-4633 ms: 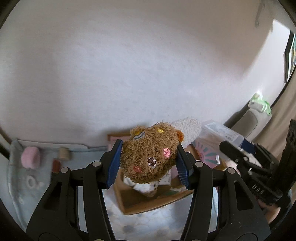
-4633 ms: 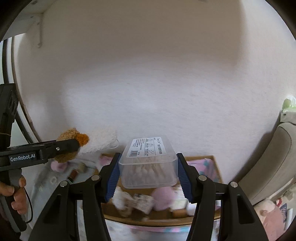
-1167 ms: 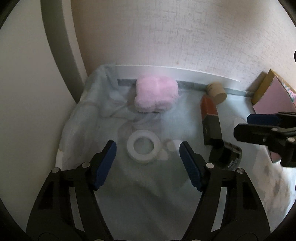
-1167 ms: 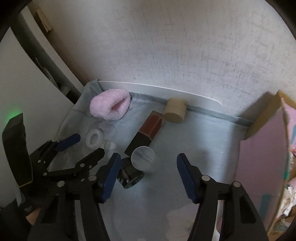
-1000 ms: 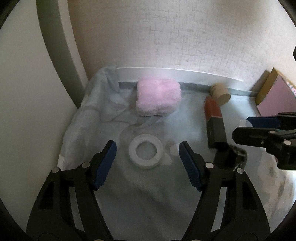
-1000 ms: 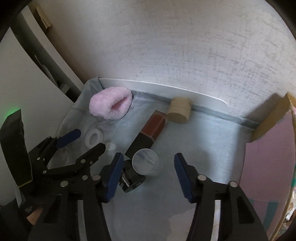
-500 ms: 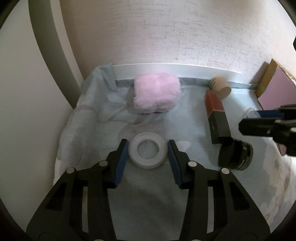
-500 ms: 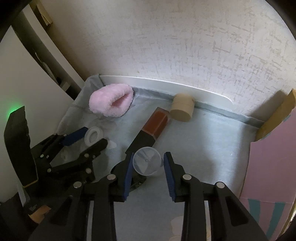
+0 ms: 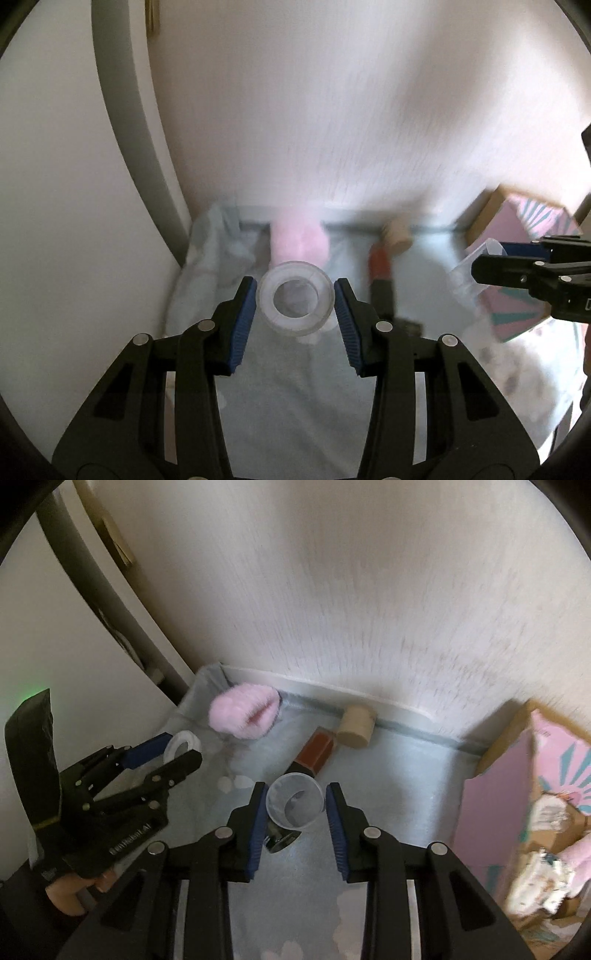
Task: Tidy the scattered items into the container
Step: 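Grasp the white tape ring with left tool while right tool grasps clear plastic cup, then carry tape ring and clear cup into the box and open both tools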
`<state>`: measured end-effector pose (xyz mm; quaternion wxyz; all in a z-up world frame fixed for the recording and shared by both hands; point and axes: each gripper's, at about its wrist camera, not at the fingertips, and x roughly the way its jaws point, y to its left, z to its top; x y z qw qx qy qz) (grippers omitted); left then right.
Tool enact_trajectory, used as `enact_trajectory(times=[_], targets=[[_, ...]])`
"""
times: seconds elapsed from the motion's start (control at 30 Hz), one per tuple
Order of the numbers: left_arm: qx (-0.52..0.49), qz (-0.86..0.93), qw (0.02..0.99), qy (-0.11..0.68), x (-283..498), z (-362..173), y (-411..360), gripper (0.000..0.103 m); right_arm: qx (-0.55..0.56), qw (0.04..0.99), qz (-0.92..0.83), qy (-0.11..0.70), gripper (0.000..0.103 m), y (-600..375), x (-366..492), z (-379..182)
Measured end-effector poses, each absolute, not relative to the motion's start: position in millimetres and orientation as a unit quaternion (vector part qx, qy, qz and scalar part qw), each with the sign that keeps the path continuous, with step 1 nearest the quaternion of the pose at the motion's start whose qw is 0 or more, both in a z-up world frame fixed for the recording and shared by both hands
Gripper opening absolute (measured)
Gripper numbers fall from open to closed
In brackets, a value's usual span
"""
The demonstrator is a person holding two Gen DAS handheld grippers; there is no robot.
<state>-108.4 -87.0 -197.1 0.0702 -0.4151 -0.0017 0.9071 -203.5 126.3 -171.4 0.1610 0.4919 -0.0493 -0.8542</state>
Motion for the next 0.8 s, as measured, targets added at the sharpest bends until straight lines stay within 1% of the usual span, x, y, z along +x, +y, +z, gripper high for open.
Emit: enact_trajectory(times=[0.2,0.33,0.4,0.6,0.8], targets=[[-0.391,0.917,0.085,-0.001,-100,-135,-73,0.040,0.469,0.163,-0.866,-0.058,0.029,155,-185,-124],[-0.377,0.921,0.103,-0.001,-94,-91,-47,0.040,0.456,0.147,-0.877,-0.052,0.029,187,-165,-99],[-0.372,0.921,0.116,0.002,-95,-80,-28,0.040,0.451,0.138,-0.880,-0.053,0.029,205,-156,-91],[-0.367,0.914,0.172,0.004,-102,-58,46,0.040,0.443,0.111,-0.888,-0.052,0.029,260,-132,-80],[-0.381,0.896,0.227,0.017,-106,-65,129,0.040,0.446,0.078,-0.891,-0.037,0.028,319,-111,-80]])
